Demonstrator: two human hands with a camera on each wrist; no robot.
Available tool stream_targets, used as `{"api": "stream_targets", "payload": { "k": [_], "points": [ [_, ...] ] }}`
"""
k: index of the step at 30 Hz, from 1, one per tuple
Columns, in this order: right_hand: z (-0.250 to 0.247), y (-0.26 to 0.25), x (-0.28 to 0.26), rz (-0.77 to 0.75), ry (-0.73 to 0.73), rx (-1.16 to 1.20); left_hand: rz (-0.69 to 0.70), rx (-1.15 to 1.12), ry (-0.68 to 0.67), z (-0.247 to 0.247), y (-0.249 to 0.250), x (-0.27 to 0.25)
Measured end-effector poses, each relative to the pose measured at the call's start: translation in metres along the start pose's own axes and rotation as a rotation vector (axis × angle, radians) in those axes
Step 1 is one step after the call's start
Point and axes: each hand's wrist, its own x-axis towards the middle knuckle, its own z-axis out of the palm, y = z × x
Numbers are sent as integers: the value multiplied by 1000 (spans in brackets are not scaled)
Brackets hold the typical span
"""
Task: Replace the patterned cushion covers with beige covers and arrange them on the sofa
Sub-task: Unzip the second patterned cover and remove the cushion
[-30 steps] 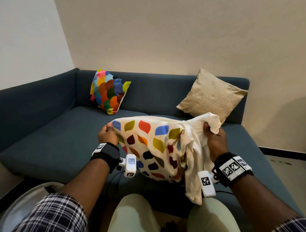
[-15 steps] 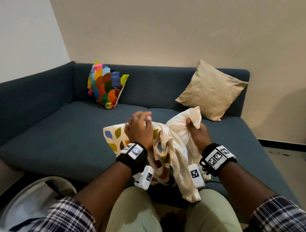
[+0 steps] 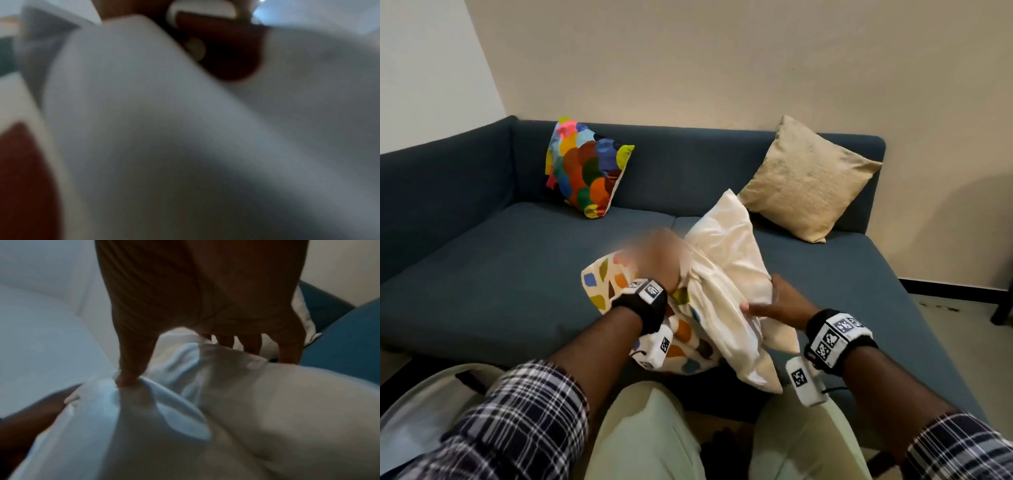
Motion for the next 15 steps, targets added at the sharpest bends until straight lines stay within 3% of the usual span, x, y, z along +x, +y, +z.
{"api": "stream_targets", "payload": {
  "k": [3,6,9,12,15],
  "points": [
    [-1,15,4,32,92,-81,-107,-141,-37,1,0,5],
    [13,5,18,-25,222,153,-105,-177,-27,1,22,-23],
    [30,-27,34,-60,343,407,-84,-5,-248,0,56,-60],
    [40,-48,47,-68,385,446,-96,122,-535,-11,76,-80],
    [44,-56,48,-53,362,458,-27,93,-565,-26,68,-68]
  ]
}}
